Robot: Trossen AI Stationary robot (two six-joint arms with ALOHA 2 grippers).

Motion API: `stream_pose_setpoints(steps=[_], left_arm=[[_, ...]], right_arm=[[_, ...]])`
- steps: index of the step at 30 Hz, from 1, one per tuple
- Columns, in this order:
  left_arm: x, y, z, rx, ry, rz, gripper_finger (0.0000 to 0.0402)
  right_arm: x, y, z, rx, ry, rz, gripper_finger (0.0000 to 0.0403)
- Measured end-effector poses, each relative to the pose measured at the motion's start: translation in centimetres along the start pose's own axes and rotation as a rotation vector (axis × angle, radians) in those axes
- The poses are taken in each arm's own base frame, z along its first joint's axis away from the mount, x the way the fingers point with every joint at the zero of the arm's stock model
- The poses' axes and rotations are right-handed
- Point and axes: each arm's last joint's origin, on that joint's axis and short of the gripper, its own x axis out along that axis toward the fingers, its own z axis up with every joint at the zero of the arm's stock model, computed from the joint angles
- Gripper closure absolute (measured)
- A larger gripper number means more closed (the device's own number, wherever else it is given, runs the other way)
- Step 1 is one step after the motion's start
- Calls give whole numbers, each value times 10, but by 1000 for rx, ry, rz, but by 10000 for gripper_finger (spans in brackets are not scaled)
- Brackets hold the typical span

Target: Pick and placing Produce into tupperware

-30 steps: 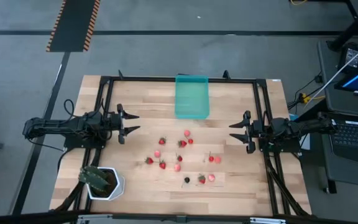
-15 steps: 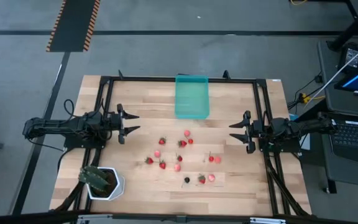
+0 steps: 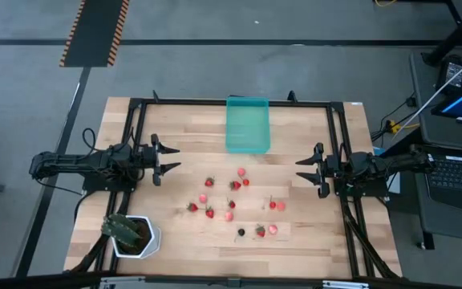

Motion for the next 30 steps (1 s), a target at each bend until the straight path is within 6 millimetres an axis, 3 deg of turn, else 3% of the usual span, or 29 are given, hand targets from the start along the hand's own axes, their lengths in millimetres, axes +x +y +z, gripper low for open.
stream_pose_setpoints(steps=[20, 30], left_arm=[[0, 0, 0, 1, 0, 0, 190], [0, 0, 1, 105, -6, 0, 190]], right_arm=[[0, 0, 1, 110, -8, 1, 224], [0, 0, 0, 109, 1, 1, 224]])
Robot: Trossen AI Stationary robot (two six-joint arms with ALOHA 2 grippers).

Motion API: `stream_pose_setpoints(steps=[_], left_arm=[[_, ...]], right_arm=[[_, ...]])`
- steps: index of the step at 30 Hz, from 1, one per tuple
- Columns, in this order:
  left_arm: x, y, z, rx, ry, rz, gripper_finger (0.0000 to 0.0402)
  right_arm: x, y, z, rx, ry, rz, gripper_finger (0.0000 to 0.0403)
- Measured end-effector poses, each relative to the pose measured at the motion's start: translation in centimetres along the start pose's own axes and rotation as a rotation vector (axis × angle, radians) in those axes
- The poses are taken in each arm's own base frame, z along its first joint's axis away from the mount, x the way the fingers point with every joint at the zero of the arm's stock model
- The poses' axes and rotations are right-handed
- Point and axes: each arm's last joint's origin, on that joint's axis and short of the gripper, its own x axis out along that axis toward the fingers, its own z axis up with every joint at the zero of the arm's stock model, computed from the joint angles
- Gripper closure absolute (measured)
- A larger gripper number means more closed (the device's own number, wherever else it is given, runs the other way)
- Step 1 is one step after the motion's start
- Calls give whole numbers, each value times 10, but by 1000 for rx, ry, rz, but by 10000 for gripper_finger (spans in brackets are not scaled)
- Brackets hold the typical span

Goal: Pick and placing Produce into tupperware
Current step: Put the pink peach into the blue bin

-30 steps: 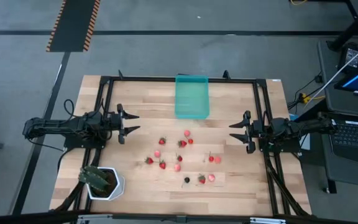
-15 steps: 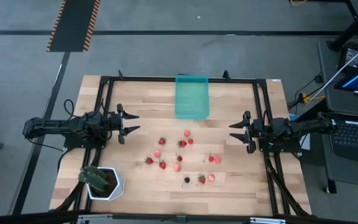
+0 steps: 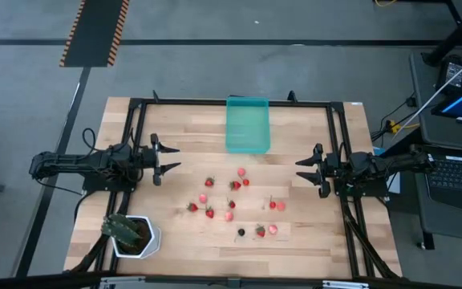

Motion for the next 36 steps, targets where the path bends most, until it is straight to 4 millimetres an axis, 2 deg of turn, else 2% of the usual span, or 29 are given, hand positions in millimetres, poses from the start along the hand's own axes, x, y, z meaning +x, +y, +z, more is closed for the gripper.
stream_pose_setpoints(steps=[31, 36], left_arm=[[0, 0, 2, -115, -18, 1, 190], [0, -2, 2, -174, -22, -67, 190]], right_arm=[[0, 1, -1, 131, 16, 48, 224], [0, 2, -1, 127, 27, 75, 224]])
